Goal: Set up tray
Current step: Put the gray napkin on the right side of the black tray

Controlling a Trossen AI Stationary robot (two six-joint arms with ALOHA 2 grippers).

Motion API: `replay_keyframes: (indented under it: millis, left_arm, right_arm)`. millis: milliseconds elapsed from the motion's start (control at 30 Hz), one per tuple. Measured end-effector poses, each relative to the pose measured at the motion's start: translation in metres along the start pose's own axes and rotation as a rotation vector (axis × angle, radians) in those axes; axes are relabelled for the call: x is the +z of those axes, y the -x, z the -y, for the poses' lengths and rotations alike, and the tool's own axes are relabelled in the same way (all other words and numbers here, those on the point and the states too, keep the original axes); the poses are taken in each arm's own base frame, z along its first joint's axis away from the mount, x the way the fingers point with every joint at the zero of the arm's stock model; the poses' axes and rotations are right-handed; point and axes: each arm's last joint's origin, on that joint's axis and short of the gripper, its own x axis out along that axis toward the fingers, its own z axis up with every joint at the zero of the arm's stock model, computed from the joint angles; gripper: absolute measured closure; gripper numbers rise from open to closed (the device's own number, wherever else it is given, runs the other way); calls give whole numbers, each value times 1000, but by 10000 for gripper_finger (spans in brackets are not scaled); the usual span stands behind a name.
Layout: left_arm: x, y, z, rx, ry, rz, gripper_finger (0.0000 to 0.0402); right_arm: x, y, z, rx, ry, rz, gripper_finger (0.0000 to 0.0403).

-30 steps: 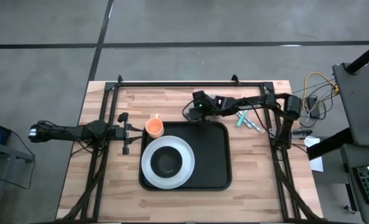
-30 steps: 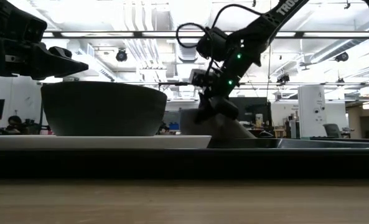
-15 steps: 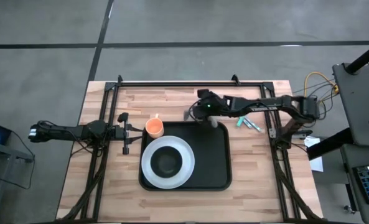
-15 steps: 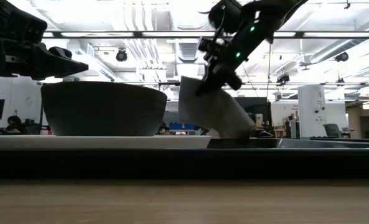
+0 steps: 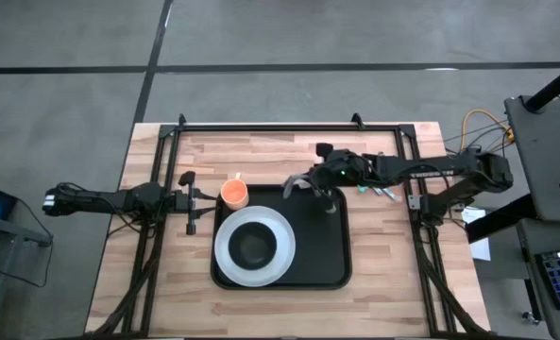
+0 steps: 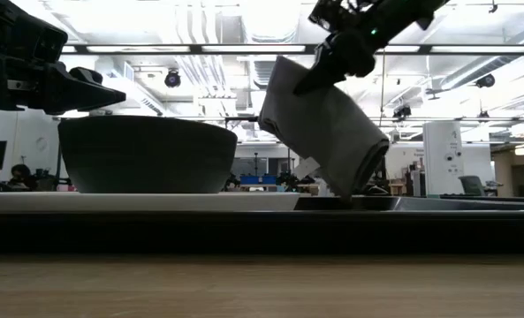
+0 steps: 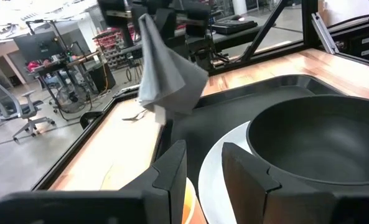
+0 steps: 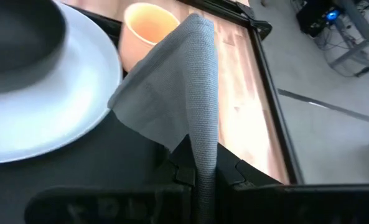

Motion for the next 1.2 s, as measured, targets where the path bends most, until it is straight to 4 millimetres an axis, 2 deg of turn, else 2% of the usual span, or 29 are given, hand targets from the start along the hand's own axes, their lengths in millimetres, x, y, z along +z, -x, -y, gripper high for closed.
replay_keyframes:
  millis: [233, 733, 967, 1200]
  left_arm:
    - [0, 0, 0, 0, 0, 0, 317]
    - [0, 0, 0, 0, 0, 0, 317]
    - [0, 0, 0, 0, 0, 0, 317]
    - [0, 0, 0, 0, 0, 0, 317]
  right_arm:
    - [1, 16, -22, 56, -81, 41, 395]
    - [25, 39, -85, 233, -186, 188, 394]
    - [29, 36, -117, 273, -265, 223, 394]
    - [30, 28, -138, 285, -363, 245, 394]
